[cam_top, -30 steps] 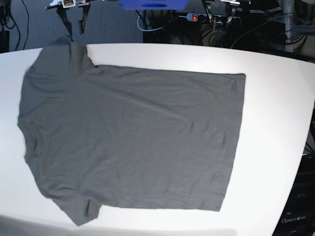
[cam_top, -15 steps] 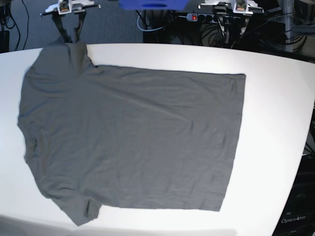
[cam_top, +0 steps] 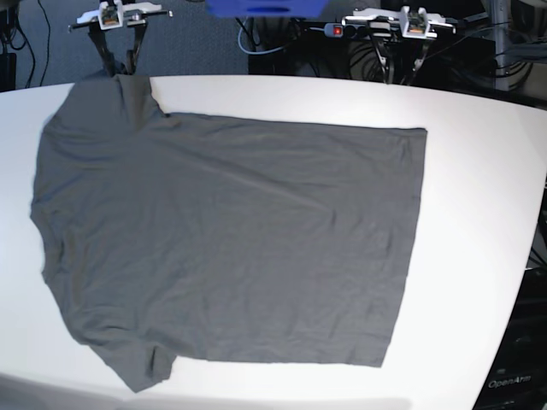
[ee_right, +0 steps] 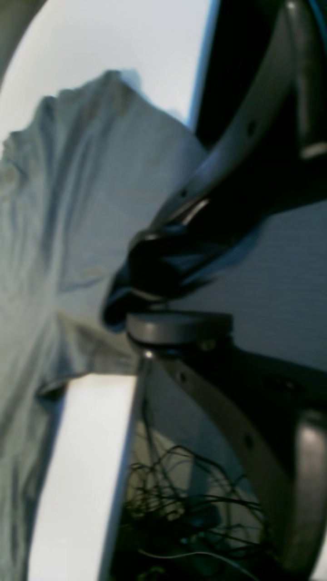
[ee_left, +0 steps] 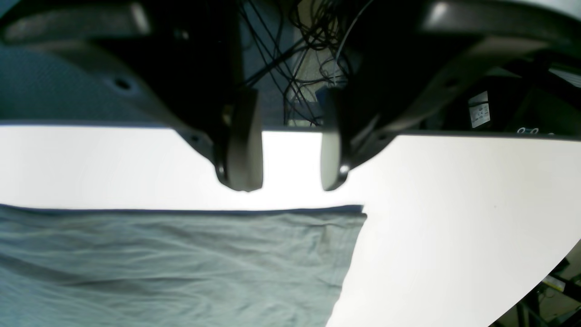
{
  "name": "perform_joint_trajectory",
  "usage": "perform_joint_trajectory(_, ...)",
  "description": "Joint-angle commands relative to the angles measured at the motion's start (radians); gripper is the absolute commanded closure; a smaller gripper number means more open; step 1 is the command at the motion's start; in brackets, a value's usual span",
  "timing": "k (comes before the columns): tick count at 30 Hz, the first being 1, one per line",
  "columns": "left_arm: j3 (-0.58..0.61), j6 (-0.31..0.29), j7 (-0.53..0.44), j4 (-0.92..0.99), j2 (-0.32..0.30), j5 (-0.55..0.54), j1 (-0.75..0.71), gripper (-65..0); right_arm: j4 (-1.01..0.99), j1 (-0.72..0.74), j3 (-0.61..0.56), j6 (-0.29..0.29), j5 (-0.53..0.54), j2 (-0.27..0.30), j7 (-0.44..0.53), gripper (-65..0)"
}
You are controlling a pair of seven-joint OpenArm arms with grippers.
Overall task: Fold the T-shirt properly
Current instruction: 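Lower the right gripper onto the shirt's shoulder edge and pinch it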
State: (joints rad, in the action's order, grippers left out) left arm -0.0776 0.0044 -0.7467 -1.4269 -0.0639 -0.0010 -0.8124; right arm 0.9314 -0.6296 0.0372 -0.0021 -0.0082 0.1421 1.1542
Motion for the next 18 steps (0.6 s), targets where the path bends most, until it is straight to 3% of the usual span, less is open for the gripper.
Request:
perform_joint_trajectory(1, -0.001, 0.003, -0.029, -0.012, -0.003, -0.001, -0.014, -21.2, 0.013, -0.009, 0.003, -0.003, 0.006, 0.020, 0.025, -20.7)
perform_joint_trajectory(18, -0.003, 0.004, -0.029, -0.010, 0.000, -0.001, -0.012, -21.2, 0.008, 0.006, 0.005, -0.003, 0.009, 0.057, 0.019, -19.6)
